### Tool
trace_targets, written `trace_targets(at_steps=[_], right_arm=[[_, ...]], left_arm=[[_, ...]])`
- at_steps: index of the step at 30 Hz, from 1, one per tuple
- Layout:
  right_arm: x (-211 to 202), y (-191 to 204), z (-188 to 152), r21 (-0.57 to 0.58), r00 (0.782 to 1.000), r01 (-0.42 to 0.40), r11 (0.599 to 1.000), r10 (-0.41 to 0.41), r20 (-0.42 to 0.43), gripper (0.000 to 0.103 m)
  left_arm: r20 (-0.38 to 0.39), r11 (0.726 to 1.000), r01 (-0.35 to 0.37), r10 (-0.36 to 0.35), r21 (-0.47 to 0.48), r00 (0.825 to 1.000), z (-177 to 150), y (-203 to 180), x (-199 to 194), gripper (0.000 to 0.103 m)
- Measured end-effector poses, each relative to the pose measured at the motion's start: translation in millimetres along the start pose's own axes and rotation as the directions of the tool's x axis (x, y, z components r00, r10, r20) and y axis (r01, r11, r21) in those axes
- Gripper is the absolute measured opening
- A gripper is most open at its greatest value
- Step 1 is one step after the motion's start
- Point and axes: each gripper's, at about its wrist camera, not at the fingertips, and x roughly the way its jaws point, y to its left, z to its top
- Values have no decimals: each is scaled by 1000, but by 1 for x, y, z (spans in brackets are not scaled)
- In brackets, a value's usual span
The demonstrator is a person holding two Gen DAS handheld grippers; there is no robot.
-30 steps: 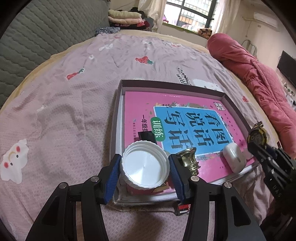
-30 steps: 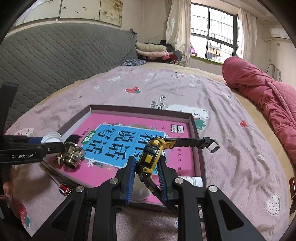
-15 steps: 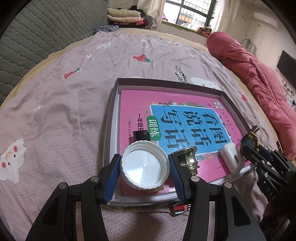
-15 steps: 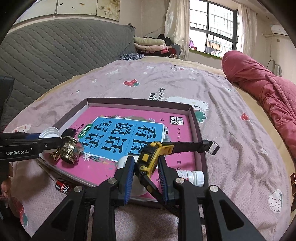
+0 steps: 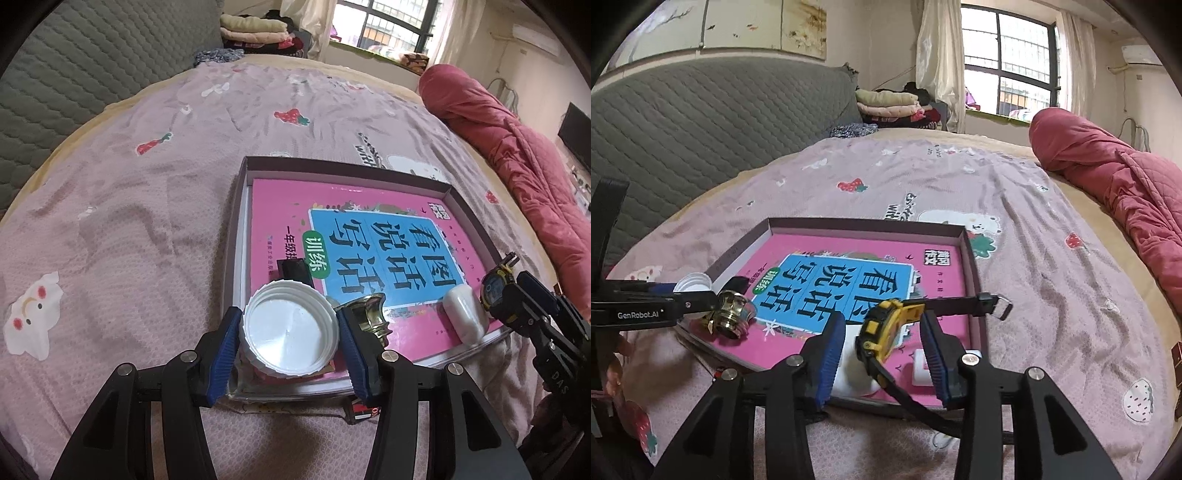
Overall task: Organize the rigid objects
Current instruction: 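Lower the cap into the box and open the left tool while the right tool releases the watch inside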
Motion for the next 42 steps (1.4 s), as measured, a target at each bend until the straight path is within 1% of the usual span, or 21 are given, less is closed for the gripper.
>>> trace_targets(at_steps=[6,12,15,18,20,22,24,26,29,31,34,37,39,42], right_arm=[[-11,-11,1,35,999,12,999,-13,39,42],[-20,-14,1,38,998,12,999,-14,62,42],[-26,-11,0,24,997,14,1000,-16,77,42],[-33,-9,-4,12,997,18,1000,-19,80,42],[-39,-7,-6,6,996,19,1000,-19,84,42],[-46,-3,-9,-1,996,14,1000,-14,88,42],[-53,3,-11,-18,996,12,1000,-10,89,43],[-57,10,-14,-44,996,14,999,-10,87,43],[-59,22,-19,-83,998,2,997,4,64,43],[-53,32,-26,-119,1000,-7,993,9,18,43],[-45,41,-34,-152,999,-31,988,25,-37,43],[-37,48,-42,-177,996,-52,983,37,-85,43],[-31,51,-45,-182,993,-65,981,45,-112,43],[-27,56,-49,-188,989,-91,978,66,-136,43]], left_arm=[[41,1000,2,-2,-7,999,5,2,-17,60],[57,1000,10,-11,16,998,3,-2,-32,60],[56,999,29,-32,42,998,-4,-5,-39,60],[48,994,62,-67,88,997,-16,-12,-43,60],[37,986,86,-92,145,995,-26,-20,-45,60],[21,973,108,-115,205,993,-36,-30,-46,60],[16,952,128,-138,277,990,-47,-41,-47,60],[9,934,131,-142,332,990,-55,-51,-47,60],[-10,922,142,-148,360,989,-61,-58,-45,60],[-41,921,173,-169,348,985,-63,-58,-41,60],[-53,919,173,-164,354,985,-65,-59,-35,60],[-70,920,194,-181,341,981,-64,-57,-29,60],[-78,925,208,-193,318,978,-63,-54,-24,60],[-86,927,208,-190,312,978,-62,-51,-17,60]])
